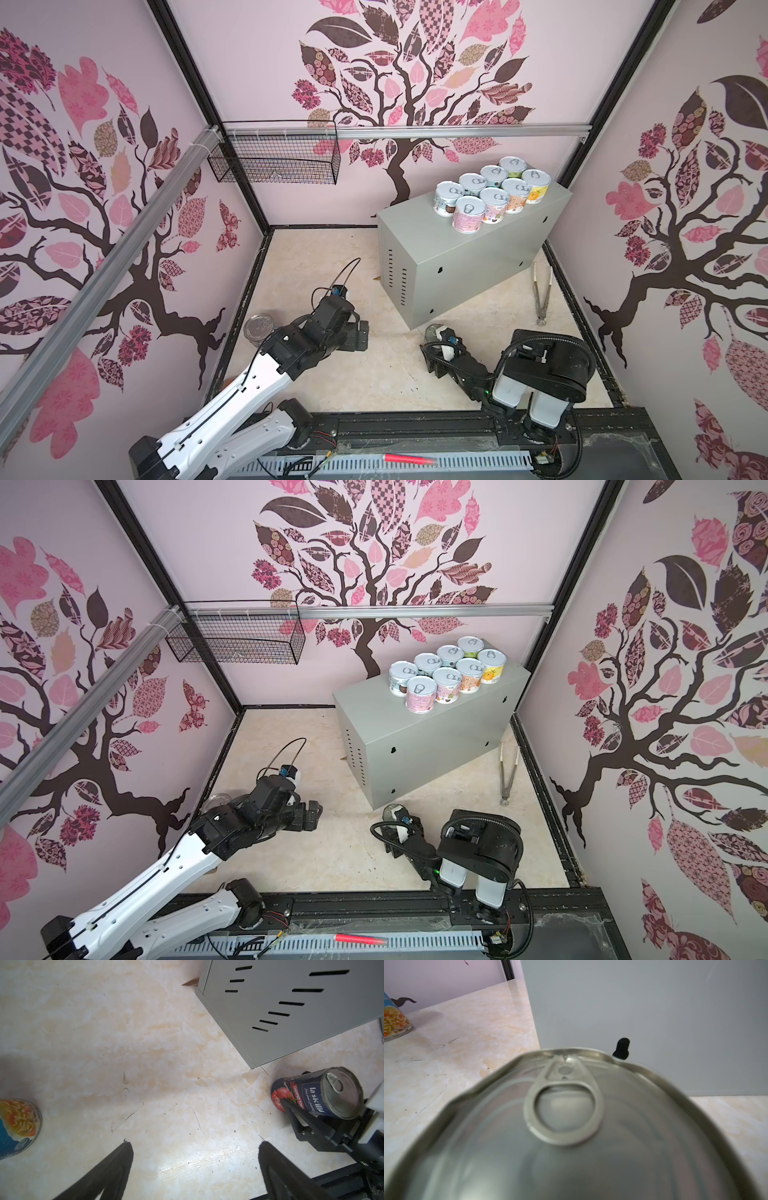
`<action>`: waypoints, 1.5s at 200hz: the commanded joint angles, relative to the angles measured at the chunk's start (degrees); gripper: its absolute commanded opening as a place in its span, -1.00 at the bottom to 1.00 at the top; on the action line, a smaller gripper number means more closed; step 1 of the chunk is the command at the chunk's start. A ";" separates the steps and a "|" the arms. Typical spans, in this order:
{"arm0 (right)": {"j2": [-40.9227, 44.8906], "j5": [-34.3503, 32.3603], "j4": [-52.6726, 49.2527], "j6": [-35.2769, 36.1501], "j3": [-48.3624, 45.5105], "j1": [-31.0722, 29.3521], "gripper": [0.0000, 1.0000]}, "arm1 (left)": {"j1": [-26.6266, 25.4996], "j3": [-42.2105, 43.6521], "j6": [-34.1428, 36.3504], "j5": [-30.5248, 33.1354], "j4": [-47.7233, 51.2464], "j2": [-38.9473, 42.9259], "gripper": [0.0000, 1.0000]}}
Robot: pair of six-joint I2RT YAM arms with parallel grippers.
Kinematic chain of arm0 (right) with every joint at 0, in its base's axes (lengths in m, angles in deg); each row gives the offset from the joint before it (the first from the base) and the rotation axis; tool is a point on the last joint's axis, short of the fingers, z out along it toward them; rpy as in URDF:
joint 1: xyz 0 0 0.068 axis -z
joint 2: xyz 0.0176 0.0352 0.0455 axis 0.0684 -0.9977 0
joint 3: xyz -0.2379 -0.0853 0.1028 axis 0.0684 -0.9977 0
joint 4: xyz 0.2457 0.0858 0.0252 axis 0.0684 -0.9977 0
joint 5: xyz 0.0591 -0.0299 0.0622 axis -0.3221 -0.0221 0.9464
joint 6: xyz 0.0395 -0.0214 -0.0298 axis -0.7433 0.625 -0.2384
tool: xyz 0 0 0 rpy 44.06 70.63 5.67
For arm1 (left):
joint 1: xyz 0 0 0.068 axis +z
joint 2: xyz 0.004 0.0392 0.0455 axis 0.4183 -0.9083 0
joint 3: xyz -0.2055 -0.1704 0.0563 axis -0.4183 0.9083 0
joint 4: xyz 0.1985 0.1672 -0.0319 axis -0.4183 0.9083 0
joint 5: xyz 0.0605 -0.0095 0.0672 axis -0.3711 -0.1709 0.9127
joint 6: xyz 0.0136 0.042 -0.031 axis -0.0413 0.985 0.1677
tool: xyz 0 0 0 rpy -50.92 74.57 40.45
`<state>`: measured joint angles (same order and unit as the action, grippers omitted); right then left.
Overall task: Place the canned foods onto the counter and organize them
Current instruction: 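Lift the red tomato-label can with the right gripper up toward the cabinet top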
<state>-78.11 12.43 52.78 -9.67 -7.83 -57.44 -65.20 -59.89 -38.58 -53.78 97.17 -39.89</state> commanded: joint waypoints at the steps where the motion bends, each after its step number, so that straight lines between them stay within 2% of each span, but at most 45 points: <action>1: 4.92 -0.93 -0.28 -0.79 -0.21 0.17 0.50 | 0.32 1.17 0.26 0.93 -0.88 0.09 0.96; 15: 8.63 0.02 -5.02 -0.77 0.02 0.19 0.48 | 0.37 1.25 0.21 1.10 -0.88 0.60 0.96; 52: 20.73 2.37 -18.98 -1.91 0.39 0.19 0.29 | 0.34 1.32 0.20 1.28 -0.99 1.90 0.96; 113: 42.24 -0.33 -40.00 -1.15 0.84 0.19 0.16 | 0.30 1.32 0.27 1.04 -1.22 5.09 0.96; 152: 55.96 0.50 -52.85 -3.72 1.51 0.19 0.06 | 0.23 0.68 0.49 0.34 -0.81 6.42 0.95; 201: 71.16 4.09 -77.97 -5.06 11.51 0.19 0.01 | 0.21 -3.58 1.08 -1.97 1.89 6.60 0.96; 240: 72.71 6.77 -97.24 -3.57 27.09 0.19 -0.02 | 0.21 -9.59 2.61 -2.37 5.65 6.60 0.96; 270: 68.28 10.39 -107.26 -1.87 39.43 0.19 -0.01 | 0.19 -16.07 4.05 -3.44 9.34 4.19 0.96; 300: 62.85 12.81 -112.96 -0.91 50.95 0.19 -0.01 | 0.21 -22.74 5.83 -4.07 12.34 2.13 0.96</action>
<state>-12.63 22.92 -55.94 -12.14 33.70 -57.42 -65.15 -76.91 -35.31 -56.80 105.68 -36.65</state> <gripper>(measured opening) 0.780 0.981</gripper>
